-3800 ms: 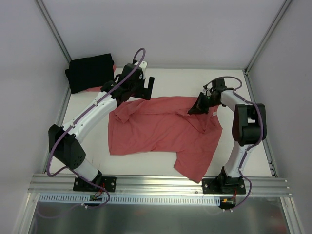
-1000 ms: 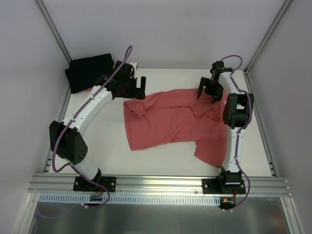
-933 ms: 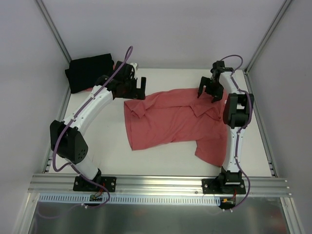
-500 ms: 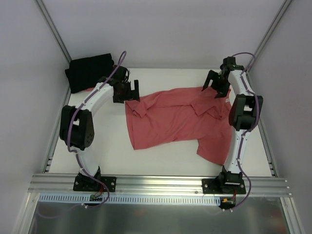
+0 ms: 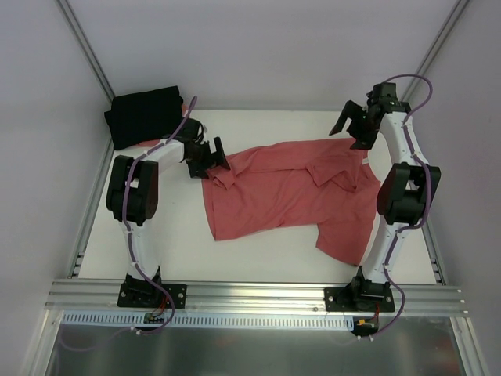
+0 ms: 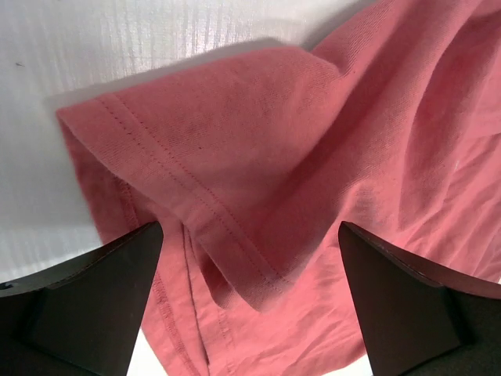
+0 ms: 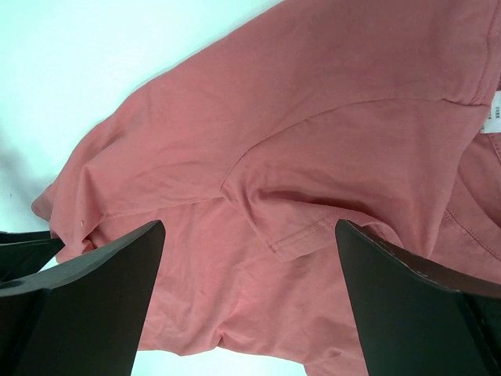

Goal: Fold and stack the t-shirts
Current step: Fold the flattened tshirt in 1/3 of the way

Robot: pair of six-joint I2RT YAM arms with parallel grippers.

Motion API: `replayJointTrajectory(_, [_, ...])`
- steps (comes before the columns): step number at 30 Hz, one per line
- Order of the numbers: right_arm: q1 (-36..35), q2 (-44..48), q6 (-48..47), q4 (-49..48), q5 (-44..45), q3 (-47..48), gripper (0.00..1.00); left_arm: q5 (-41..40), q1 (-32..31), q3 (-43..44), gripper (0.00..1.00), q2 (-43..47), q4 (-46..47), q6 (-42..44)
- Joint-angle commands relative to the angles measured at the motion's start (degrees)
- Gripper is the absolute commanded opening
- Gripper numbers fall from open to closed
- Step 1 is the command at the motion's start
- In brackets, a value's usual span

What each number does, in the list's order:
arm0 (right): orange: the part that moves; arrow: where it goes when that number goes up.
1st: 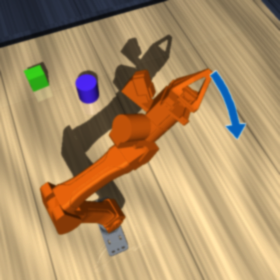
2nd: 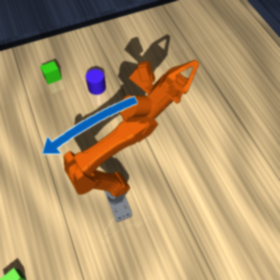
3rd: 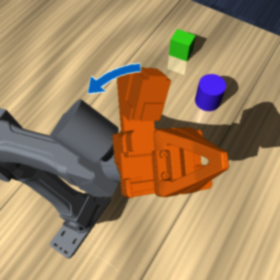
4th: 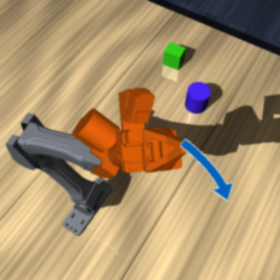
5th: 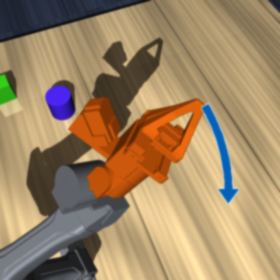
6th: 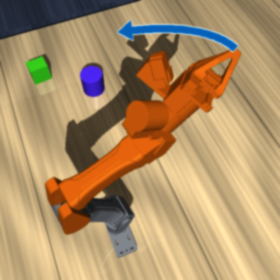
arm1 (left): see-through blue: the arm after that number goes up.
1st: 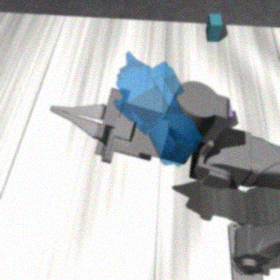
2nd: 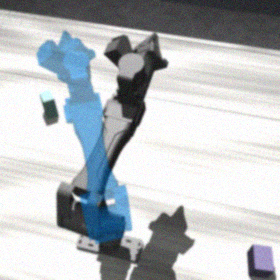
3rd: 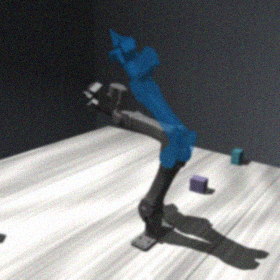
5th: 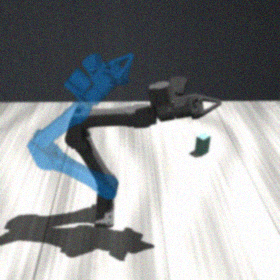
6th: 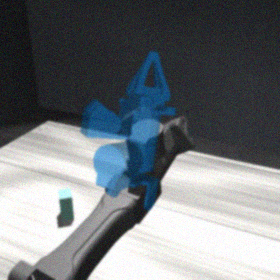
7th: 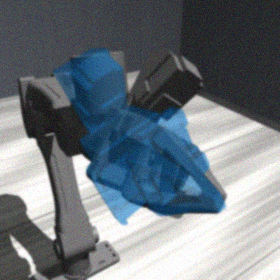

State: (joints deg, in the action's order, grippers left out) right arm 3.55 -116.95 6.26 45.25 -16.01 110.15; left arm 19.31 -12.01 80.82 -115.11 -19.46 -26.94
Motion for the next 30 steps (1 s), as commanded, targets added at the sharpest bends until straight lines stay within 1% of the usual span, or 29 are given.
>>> replayJointTrajectory(1, [0.49,1.9,1.12,0.01,-1.83,-0.02,0.97,2.66,-0.03,-0.48,0.98,-0.03,3.73,-2.15])
replayJointTrajectory(5, [0.49,2.33,1.03,0.36,-1.83,-0.63,0.97,2.66,-0.03,1.27,0.96,-2.22,3.29,-1.54])
replayJointTrajectory(7, [0.49,2.69,0.95,0.54,-1.83,-0.99,0.97,2.66,-0.03,1.62,0.93,-2.57,3.2,-1.36])
replayJointTrajectory(8, [0.49,2.95,0.77,0.71,-1.74,-1.34,0.97,2.66,-0.03,1.89,0.89,-2.75,3.38,-1.01])
replayJointTrajectory(9, [0.49,3.13,0.68,0.54,-1.74,-1.69,0.97,2.66,-0.03,2.06,0.79,-2.84,3.38,-0.84])
replayJointTrajectory(10, [0.58,3.3,0.68,0.54,-1.74,-1.95,0.97,2.66,-0.03,2.33,0.73,-2.93,3.29,-0.66])
replayJointTrajectory(11, [0.58,3.22,0.68,0.8,-1.83,-2.22,0.97,2.58,-0.03,2.85,0.57,-3.36,2.94,-0.31])
replayJointTrajectory(15, [0.58,3.3,0.68,0.71,-2.18,-2.4,0.97,1.96,-0.03,4.0,0.22,-4.07,2.15,0.57])
replayJointTrajectory(16, [0.58,3.39,0.68,0.71,-2.18,-2.39,0.97,1.0,-0.03,4.26,0.04,-4.07,1.8,0.75])
replayJointTrajectory(17, [0.58,3.39,0.77,0.62,-2.18,-2.39,0.97,0.47,-0.03,4.87,0.0,-3.98,1.36,1.01])
replayJointTrajectory(22, [0.58,3.3,0.68,0.8,-2.62,-2.66,0.97,-1.73,0.06,6.98,0.0,-3.37,-1.79,3.03])
replayJointTrajectory(24, [0.58,3.3,0.77,0.54,-2.62,-2.83,0.97,-2.96,0.06,8.3,0.03,-3.19,-3.12,3.73])
replayJointTrajectory(25, [0.58,3.22,0.86,0.54,-2.71,-2.83,0.97,-3.31,0.06,8.74,0.07,-3.02,-4.17,3.91])
replayJointTrajectory(26, [0.58,3.22,0.86,0.45,-2.71,-2.92,0.97,-3.49,0.14,8.83,0.22,-2.75,-4.35,4.0])
replayJointTrajectory(27, [0.58,3.13,0.94,0.36,-2.8,-2.92,0.97,-3.49,0.15,8.75,0.33,-2.49,-4.44,4.17])
replayJointTrajectory(29, [0.58,2.95,1.12,0.27,-3.06,-2.75,0.97,-3.49,0.15,8.13,0.39,-1.96,-4.27,4.44])
replayJointTrajectory(30, [0.58,2.95,1.12,0.36,-3.15,-2.75,0.97,-3.93,0.15,8.04,0.46,-2.05,-4.35,4.53])
